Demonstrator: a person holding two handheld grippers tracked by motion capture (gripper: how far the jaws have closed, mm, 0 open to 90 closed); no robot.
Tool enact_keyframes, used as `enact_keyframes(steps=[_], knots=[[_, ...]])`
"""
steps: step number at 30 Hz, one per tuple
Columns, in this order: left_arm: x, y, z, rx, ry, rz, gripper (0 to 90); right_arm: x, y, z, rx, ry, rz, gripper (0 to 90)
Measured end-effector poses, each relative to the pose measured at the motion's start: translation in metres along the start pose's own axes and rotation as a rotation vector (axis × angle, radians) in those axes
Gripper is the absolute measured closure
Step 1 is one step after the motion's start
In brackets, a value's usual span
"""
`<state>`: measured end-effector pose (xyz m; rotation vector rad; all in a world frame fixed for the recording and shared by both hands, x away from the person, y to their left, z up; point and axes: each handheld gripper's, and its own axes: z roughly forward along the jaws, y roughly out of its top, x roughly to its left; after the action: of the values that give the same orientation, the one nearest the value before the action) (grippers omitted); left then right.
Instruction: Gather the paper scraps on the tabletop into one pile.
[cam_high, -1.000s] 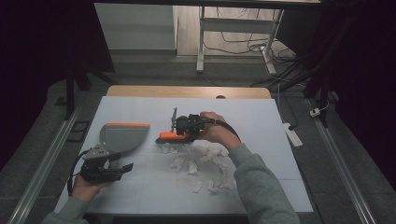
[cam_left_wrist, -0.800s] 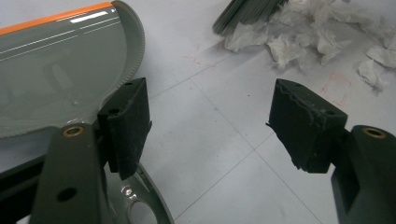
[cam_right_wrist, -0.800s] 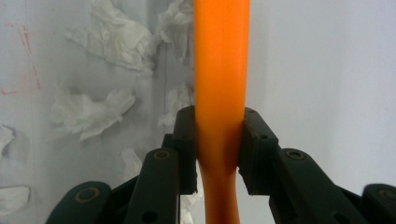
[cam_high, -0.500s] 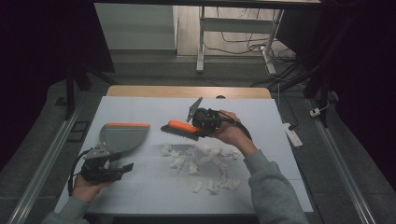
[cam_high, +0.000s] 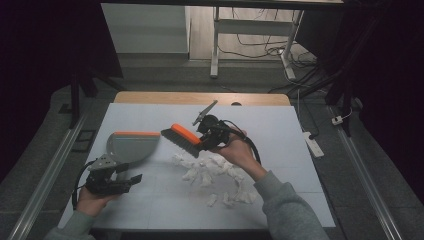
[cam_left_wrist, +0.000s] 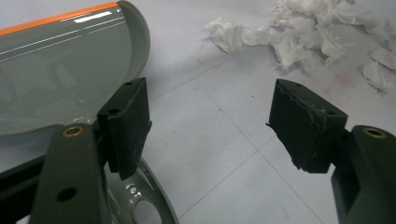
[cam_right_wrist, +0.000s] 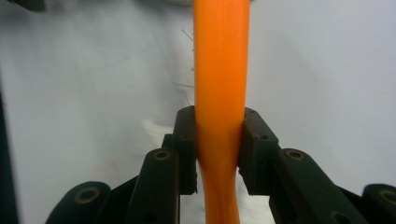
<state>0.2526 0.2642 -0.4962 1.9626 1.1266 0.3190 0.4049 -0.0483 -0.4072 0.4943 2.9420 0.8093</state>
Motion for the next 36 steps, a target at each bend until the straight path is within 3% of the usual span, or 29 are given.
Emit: enact_keyframes(steps=[5,7,12,14,17,20,23,27,30,31,34,36], knots=[[-0.001,0.0,0.0,0.001,0.001,0.004,30.1,0.019,0.015,0.027,0.016,0.096,0.083,70.8],[-0.001,0.0,0.0,0.001,0.002,0.004,30.1,0.02,0.02,0.042,0.028,0.109,0.108,70.8],[0.0,-0.001,0.0,0.005,0.001,0.008,30.1,0.011,0.027,0.08,0.09,0.151,0.167,70.8],[0.001,-0.002,0.001,0.01,0.006,0.005,30.0,0.003,0.025,0.086,0.12,0.123,0.176,70.8],[0.001,-0.002,0.001,0.008,0.002,0.005,30.0,-0.017,0.012,0.08,0.137,0.14,0.283,70.9],[0.001,-0.001,0.002,0.011,0.004,0.007,29.9,-0.033,-0.006,0.067,0.154,0.112,0.334,70.9],[0.0,-0.001,0.001,0.009,0.005,0.007,29.9,-0.037,-0.021,0.052,0.151,0.083,0.362,70.9],[0.0,-0.001,0.002,0.011,0.005,0.004,29.9,-0.038,-0.029,0.031,0.102,0.045,0.35,70.9],[0.0,-0.001,0.003,0.014,0.006,0.003,29.8,-0.032,-0.027,0.013,0.01,0.104,0.337,70.8],[0.0,-0.001,0.003,0.016,0.007,0.003,29.7,-0.028,-0.024,0.009,-0.006,0.111,0.311,70.8],[0.0,-0.001,0.003,0.017,0.009,0.002,29.7,-0.011,-0.018,0.0,-0.018,0.14,0.256,70.8],[0.0,-0.001,0.003,0.017,0.01,0.002,29.7,0.0,-0.017,0.002,0.005,0.167,0.226,70.8]])
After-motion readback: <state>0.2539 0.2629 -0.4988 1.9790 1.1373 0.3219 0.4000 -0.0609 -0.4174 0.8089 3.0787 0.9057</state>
